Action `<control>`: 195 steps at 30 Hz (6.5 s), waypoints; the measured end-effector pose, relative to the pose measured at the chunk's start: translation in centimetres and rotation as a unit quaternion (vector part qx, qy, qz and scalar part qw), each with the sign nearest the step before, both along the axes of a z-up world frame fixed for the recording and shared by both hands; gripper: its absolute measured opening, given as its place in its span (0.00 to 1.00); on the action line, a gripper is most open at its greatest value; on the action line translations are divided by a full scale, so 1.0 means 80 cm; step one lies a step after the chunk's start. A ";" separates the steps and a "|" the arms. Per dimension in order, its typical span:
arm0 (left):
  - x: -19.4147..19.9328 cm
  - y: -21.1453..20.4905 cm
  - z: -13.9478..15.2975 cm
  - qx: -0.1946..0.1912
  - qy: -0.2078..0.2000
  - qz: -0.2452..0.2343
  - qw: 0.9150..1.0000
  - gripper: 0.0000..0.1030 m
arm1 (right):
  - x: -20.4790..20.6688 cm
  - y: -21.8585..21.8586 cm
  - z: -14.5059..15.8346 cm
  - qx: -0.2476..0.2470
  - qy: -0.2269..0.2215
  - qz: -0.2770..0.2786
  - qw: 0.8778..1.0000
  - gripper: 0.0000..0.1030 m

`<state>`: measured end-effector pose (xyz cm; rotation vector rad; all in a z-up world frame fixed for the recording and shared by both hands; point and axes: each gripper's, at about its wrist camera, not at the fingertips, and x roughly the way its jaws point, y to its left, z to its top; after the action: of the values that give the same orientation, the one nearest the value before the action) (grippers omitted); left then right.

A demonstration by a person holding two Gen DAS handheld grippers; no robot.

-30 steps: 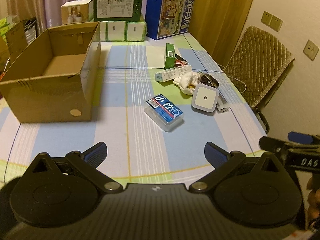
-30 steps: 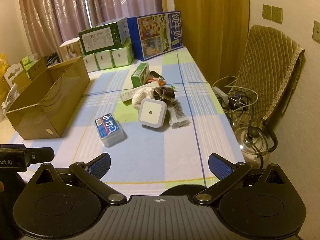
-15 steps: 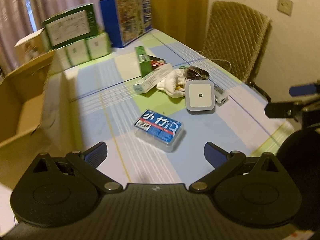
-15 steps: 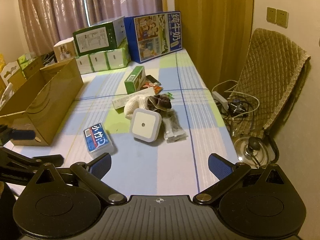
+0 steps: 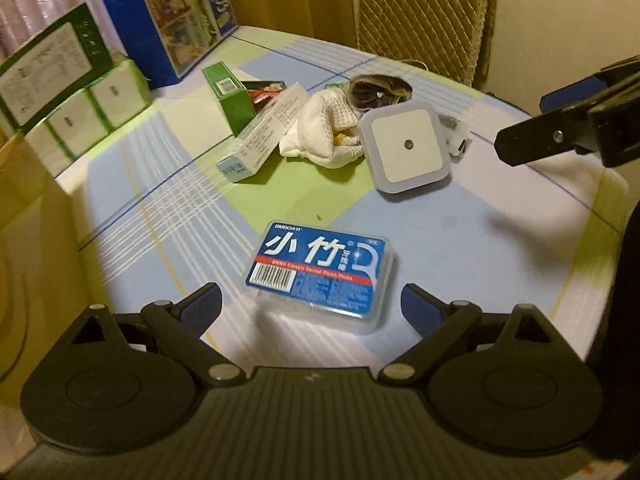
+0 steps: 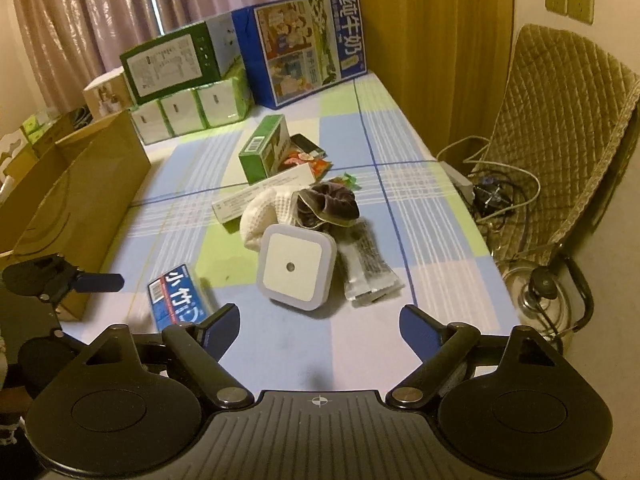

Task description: Organize objects

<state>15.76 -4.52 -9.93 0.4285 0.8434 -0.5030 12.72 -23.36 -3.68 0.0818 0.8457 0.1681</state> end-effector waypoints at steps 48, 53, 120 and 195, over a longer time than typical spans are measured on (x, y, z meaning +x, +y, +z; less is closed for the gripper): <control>-0.026 0.042 -0.018 -0.060 -0.027 0.191 0.979 0.86 | 0.054 0.056 -0.065 -0.038 0.035 0.035 0.998 0.72; -0.024 0.041 -0.019 -0.053 -0.031 0.190 0.980 0.86 | 0.055 0.068 -0.068 -0.064 0.021 0.023 0.997 0.72; 0.013 0.309 0.146 -0.005 -0.132 0.277 0.952 0.90 | 0.138 0.370 0.072 0.083 -0.021 0.248 0.965 0.61; 0.055 -0.056 0.050 -0.094 -0.017 0.089 0.991 0.65 | 0.066 -0.054 -0.010 -0.024 -0.017 0.080 0.996 0.64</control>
<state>20.12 -9.02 -5.96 0.1869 0.7847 -0.4039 17.98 -27.66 -4.46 -0.0348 0.8226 0.2982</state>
